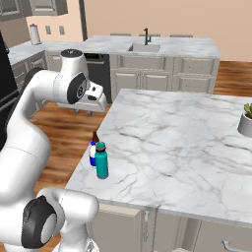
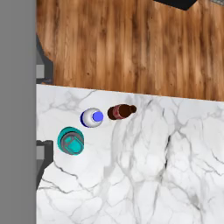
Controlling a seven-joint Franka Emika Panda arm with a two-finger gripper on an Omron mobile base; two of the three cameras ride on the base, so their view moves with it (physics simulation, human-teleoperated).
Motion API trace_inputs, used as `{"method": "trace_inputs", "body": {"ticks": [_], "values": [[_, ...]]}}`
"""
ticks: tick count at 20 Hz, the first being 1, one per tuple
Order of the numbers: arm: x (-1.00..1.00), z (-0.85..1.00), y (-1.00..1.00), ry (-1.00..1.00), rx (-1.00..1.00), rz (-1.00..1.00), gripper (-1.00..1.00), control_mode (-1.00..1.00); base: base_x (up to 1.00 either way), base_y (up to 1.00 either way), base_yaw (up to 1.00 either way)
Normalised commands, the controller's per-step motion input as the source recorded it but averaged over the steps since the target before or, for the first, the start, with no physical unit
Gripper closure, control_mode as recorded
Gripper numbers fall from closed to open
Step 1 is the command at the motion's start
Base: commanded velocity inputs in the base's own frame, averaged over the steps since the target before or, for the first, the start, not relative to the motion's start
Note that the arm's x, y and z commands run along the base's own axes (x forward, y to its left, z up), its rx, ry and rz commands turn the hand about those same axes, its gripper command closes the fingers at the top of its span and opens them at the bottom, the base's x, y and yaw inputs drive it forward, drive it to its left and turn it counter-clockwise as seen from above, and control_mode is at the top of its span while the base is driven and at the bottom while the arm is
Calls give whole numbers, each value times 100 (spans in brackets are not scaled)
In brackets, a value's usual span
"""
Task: Pick the bottled water, bottled drink, water bottle from the counter and place them in the open cabinet.
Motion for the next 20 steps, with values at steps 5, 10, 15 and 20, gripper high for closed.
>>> {"method": "trace_inputs", "body": {"ticks": [5, 10, 15, 20], "values": [[-1, -15, 0, 1, 0, 0, -100, -100, 0, 0, 0], [-5, -8, -13, -1, 3, 2, -100, -100, 0, 0, 0], [-17, -5, -29, -1, 4, 9, -100, -100, 0, 0, 0], [-2, -13, -12, 0, 2, 13, -100, -100, 0, 0, 0]]}}
